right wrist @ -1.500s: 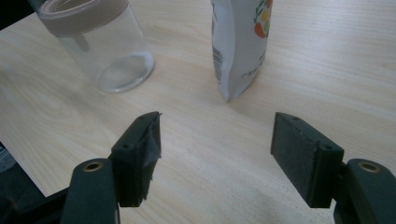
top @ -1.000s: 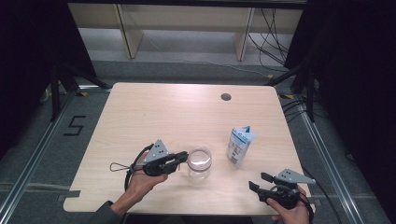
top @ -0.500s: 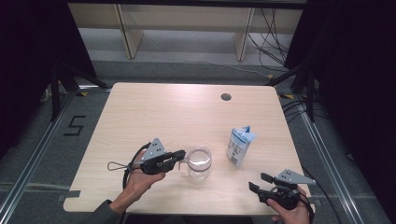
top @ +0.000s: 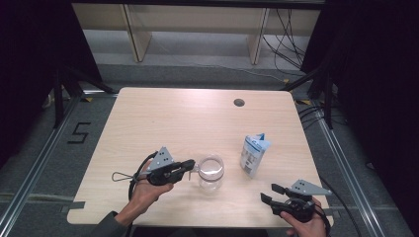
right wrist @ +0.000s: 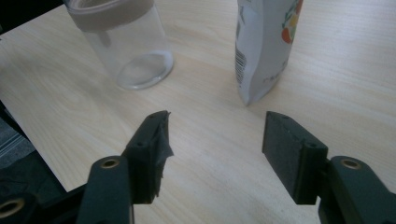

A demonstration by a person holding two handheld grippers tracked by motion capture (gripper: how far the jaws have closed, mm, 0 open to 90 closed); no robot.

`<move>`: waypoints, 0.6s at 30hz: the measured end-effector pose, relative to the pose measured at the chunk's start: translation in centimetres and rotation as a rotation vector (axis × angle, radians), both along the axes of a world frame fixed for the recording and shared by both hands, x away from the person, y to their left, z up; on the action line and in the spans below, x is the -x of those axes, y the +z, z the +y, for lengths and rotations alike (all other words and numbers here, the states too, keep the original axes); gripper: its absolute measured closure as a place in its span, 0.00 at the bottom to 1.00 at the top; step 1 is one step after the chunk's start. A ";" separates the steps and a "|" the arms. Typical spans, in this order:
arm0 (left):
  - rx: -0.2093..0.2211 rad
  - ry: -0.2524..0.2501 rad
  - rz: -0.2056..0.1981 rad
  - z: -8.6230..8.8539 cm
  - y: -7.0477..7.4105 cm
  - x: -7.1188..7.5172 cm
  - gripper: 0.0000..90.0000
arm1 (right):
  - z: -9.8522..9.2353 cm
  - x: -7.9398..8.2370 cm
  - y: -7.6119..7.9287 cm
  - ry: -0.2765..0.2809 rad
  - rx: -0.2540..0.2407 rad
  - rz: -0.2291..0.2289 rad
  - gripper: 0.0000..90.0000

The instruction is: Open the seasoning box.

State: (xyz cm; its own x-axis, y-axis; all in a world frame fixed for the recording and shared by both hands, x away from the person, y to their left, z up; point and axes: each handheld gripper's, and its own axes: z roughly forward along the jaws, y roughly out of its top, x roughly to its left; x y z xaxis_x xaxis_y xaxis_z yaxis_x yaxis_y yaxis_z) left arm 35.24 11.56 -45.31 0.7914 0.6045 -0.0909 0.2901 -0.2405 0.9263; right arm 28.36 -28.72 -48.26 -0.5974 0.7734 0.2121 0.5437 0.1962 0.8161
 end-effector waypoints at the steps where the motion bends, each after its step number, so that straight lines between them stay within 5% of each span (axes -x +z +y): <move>1: 0.002 0.000 0.001 0.0 0.0 0.0 0.95 | 0.1 -0.1 0.0 0.009 -0.006 -0.011 0.51; 4: 0.016 -0.006 0.001 0.0 -0.1 0.0 0.95 | 0.4 -0.3 0.1 0.025 -0.009 -0.008 0.54; 11: 0.016 0.002 -0.001 0.0 -0.1 0.0 0.95 | 1.6 -0.9 0.3 0.083 0.023 -0.084 0.58; 15: 0.018 0.003 -0.003 0.0 -0.2 0.1 0.95 | 2.5 -0.9 0.3 0.087 -0.032 -0.043 0.61; 18: 0.020 0.001 0.000 0.0 -0.2 0.1 0.95 | 2.9 -0.9 0.5 0.093 -0.005 -0.031 0.62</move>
